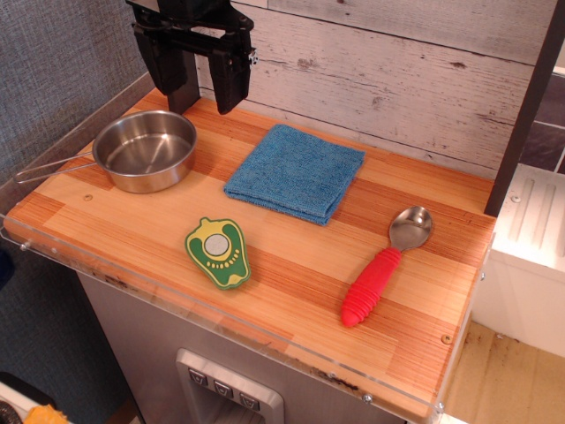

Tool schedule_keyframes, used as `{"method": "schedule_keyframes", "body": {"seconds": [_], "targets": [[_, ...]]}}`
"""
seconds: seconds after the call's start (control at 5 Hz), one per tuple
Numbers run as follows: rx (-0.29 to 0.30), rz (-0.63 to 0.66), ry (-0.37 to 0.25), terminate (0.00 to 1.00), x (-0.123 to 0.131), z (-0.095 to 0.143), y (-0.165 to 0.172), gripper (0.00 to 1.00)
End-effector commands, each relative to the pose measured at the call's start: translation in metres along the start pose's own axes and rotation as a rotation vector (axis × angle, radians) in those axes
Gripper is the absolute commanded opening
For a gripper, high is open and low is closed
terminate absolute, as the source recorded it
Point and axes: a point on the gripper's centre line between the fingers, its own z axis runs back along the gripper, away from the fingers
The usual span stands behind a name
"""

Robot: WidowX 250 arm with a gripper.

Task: Put the pot on top of the napkin.

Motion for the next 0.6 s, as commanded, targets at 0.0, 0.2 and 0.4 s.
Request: {"method": "schedule_keyframes", "body": {"seconds": [0.0, 0.2, 0.4], "targets": [[0.0, 0.0, 0.0, 0.0, 0.0, 0.0, 0.0, 1.0], [0.023, 0.004, -0.056, 0.0, -0.002, -0.002, 0.005, 1.0], [0.072, -0.032, -0.069, 0.0, -0.005, -0.011, 0.021, 1.0]]}}
